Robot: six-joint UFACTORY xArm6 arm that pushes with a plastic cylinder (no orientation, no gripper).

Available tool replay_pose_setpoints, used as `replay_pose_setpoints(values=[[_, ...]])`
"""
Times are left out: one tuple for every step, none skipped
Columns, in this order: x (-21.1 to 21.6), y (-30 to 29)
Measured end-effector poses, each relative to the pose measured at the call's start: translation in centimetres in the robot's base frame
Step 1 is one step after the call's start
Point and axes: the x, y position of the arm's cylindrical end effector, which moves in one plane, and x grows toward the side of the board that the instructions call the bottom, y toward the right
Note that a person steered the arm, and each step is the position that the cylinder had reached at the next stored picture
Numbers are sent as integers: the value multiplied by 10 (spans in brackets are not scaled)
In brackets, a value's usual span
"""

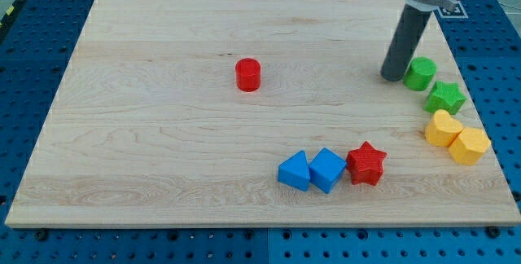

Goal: Place the yellow blocks left to the green blocks

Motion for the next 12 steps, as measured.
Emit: replay_pose_setpoints(values=[[0,4],[0,14],[1,13],[15,-23],[17,-26],[17,-26],[34,-26],[54,-26],[74,-26],[95,-24],[122,-23],[135,-6]])
